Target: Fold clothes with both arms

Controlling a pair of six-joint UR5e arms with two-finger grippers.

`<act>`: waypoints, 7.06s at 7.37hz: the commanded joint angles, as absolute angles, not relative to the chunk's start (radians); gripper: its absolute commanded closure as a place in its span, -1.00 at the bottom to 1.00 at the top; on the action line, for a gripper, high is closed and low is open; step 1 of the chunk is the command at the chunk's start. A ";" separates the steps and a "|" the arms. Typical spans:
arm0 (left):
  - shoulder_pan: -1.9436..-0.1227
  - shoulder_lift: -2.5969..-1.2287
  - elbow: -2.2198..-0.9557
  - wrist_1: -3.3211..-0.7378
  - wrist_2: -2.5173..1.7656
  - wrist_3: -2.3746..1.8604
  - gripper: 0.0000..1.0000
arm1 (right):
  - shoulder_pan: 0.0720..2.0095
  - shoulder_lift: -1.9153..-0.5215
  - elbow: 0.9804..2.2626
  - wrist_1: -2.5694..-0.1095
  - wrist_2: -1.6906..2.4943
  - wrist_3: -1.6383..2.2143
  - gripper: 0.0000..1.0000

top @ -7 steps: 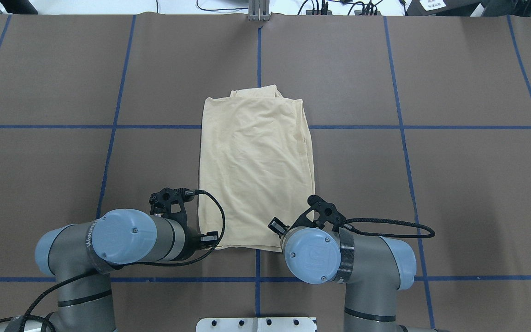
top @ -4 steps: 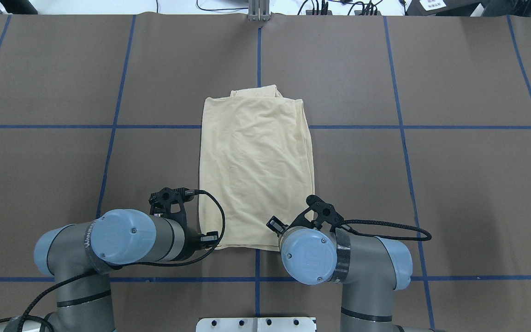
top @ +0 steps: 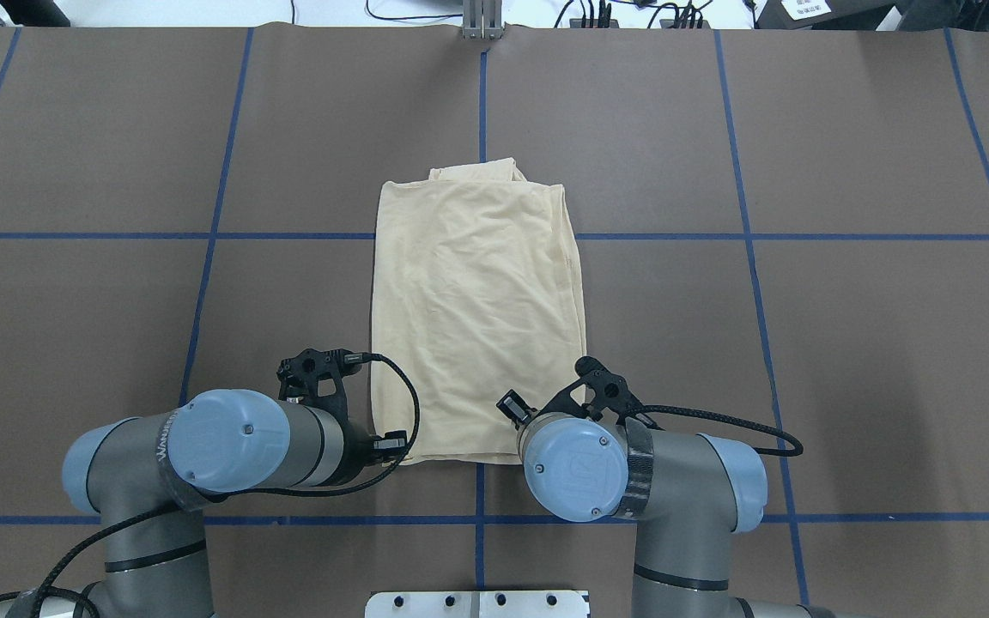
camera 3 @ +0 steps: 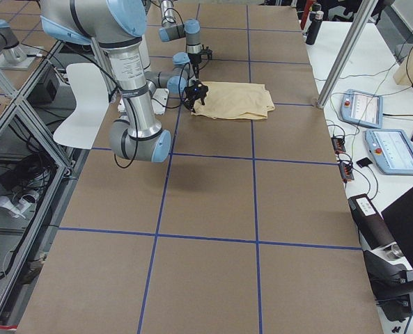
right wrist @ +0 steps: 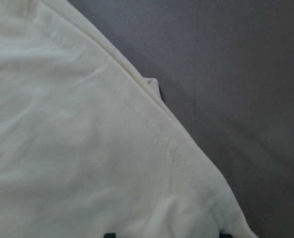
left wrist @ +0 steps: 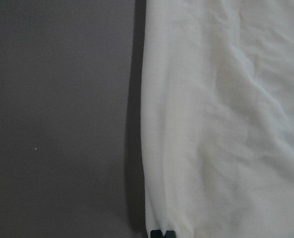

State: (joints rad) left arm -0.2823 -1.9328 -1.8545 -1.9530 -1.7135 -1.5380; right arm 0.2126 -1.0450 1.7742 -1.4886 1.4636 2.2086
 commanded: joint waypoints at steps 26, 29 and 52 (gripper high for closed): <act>-0.673 -2.250 -1.545 -1.830 -1.850 -1.233 -0.07 | 0.560 -0.881 1.536 -1.361 1.580 1.754 -0.98; -0.678 -2.241 -1.548 -1.877 -1.856 -1.134 -1.00 | 0.635 -0.870 1.532 -1.367 1.719 1.672 -1.00; -1.551 -1.568 -1.567 -1.752 -2.284 0.269 -1.00 | 1.542 -1.540 1.519 -1.477 2.319 -0.060 -1.00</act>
